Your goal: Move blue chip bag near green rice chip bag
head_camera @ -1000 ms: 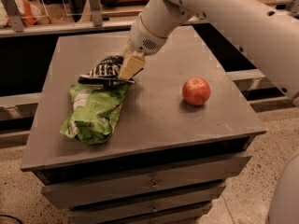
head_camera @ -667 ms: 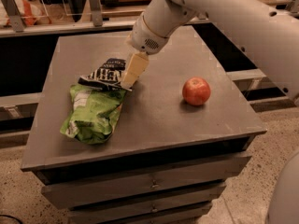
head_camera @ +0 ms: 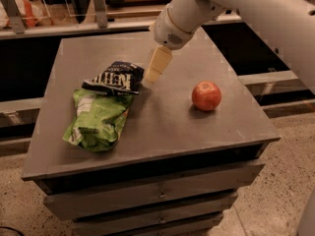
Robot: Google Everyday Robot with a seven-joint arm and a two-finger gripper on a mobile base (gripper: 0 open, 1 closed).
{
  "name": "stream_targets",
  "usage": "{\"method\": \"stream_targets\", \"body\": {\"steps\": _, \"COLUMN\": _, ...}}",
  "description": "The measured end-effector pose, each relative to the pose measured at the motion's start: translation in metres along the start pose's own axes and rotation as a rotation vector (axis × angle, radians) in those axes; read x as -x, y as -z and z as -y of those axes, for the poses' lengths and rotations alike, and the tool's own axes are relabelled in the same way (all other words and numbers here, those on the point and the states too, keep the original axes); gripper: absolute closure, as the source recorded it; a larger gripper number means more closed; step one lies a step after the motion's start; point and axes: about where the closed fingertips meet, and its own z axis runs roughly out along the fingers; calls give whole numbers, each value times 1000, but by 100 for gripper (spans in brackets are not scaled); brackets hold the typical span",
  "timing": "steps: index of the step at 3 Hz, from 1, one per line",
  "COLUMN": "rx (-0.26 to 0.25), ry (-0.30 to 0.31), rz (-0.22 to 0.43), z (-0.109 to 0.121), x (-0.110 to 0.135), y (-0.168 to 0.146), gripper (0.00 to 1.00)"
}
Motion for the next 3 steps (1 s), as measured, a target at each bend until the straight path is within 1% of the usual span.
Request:
{"method": "stream_targets", "body": {"steps": 1, "rx": -140, "ry": -34, "rz": -29, "z": 22, "x": -16, "y": 26, "gripper": 0}}
{"method": "stream_targets", "body": {"steps": 2, "rx": -329, "ry": -76, "rz": -61, "z": 45, "x": -27, "y": 49, "gripper": 0}}
{"method": "stream_targets", "body": {"steps": 3, "rx": -456, "ry": -189, "rz": -63, "z": 66, "x": -42, "y": 64, "gripper": 0}}
